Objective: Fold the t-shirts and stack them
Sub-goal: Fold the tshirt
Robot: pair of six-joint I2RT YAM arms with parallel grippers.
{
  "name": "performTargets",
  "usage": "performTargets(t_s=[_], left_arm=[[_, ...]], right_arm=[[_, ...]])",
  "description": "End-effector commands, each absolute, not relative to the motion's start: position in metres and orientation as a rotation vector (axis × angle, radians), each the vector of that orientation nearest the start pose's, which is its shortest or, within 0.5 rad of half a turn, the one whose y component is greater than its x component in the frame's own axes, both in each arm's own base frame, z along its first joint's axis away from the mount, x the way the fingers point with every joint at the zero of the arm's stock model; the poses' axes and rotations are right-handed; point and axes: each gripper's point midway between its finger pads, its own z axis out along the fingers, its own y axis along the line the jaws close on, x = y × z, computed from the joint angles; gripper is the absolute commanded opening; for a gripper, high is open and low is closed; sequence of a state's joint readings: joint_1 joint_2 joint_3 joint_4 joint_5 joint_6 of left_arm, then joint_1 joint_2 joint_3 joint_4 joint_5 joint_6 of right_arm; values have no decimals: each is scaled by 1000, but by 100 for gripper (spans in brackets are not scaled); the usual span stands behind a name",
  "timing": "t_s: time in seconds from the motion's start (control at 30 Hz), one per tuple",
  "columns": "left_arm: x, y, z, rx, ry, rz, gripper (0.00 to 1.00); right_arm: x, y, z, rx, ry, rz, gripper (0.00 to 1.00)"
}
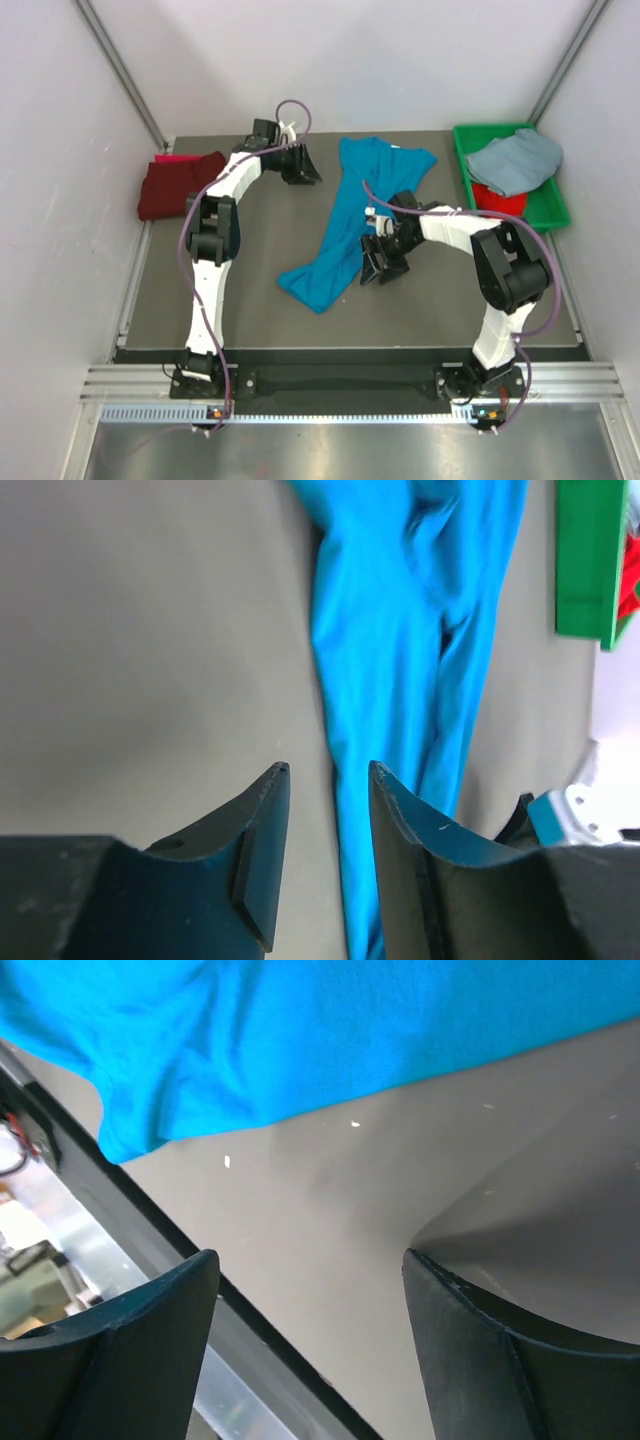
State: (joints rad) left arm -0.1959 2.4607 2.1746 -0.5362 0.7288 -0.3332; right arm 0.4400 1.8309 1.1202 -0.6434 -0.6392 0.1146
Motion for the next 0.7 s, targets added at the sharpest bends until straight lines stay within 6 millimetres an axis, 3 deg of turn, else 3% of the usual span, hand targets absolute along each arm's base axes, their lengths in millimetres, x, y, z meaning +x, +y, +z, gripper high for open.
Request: performTargets(t_s=[0.0, 0.17, 0.27, 0.33, 0.47, 0.6, 0.67], left_arm=[[526, -250, 82, 147, 2437, -1288, 42], [525, -243, 95, 120, 2428, -1286, 41], [527, -235, 109, 120, 2405, -1274, 41], [528, -228, 116, 120, 2398, -1256, 40], [530, -207, 121, 126, 2395, -1193, 40], [537, -182, 125, 103, 2393, -1105, 40], [540, -174, 132, 99, 2380, -1075, 40]], right_arm=[[251, 247, 57, -558, 2806, 1084, 74], [237, 269, 44, -549, 2855, 1186, 69], [228, 282, 44, -774, 2809, 1096, 65], [225, 298, 59, -955, 2701, 1013, 63], [231, 310, 85, -1251, 2422, 824, 61], [226, 321, 110, -1414, 2207, 745, 60], [222, 327, 113, -1494, 2123, 705, 59]])
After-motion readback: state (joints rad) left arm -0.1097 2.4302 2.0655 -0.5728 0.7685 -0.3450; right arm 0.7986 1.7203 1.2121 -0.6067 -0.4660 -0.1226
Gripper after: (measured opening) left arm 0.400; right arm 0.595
